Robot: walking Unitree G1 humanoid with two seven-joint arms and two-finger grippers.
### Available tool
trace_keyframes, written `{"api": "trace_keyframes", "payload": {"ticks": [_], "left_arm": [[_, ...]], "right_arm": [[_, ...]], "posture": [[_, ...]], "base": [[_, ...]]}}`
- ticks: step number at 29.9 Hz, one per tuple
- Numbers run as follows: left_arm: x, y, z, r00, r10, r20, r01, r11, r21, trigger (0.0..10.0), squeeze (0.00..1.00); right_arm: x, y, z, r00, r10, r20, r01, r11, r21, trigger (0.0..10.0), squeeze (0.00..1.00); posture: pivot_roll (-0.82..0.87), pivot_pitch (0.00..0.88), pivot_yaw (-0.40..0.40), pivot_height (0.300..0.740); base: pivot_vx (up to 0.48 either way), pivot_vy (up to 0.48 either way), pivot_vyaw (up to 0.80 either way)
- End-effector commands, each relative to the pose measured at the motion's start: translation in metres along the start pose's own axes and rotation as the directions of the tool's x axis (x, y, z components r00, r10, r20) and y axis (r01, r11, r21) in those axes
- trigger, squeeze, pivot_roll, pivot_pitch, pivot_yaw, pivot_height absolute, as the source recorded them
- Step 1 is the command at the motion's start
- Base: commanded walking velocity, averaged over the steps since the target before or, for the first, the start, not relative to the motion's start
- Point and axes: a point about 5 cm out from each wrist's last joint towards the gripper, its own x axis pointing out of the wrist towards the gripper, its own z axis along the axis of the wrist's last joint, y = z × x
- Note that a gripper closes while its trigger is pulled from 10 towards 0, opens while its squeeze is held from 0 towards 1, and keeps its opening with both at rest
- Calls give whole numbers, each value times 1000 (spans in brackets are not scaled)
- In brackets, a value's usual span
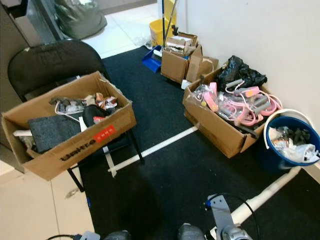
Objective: Picking trash to rubbish bin
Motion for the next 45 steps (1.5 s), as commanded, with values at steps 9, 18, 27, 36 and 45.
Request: {"api": "trace_keyframes", "payload": {"ticks": [9,18,27,36,45], "left_arm": [[1,-9,15,998,-30,56,30,1000,-5,10000,0],[1,-14,18,995,-71,73,72,997,-15,10000,0],[1,-16,22,994,-74,79,75,997,-12,10000,0],[1,-15,25,993,-79,85,81,997,-18,10000,0],[1,-15,25,993,-83,87,85,996,-22,10000,0]], "right_arm": [[1,5,-7,1000,10,-19,-10,1000,12,10000,0],[0,4,-8,999,15,-39,-17,999,-33,10000,0],[0,4,-7,999,11,-39,-12,999,-37,10000,0],[1,5,-4,999,10,-37,-11,999,-40,10000,0],[1,6,-2,999,11,-35,-12,999,-38,10000,0]], "posture": [[48,67,-20,740],[48,58,-24,740],[48,44,-24,740],[50,41,-20,740],[49,43,-18,740]], "base": [[0,0,0],[0,0,-262],[0,0,-788],[0,0,-788],[0,0,-788]]}}
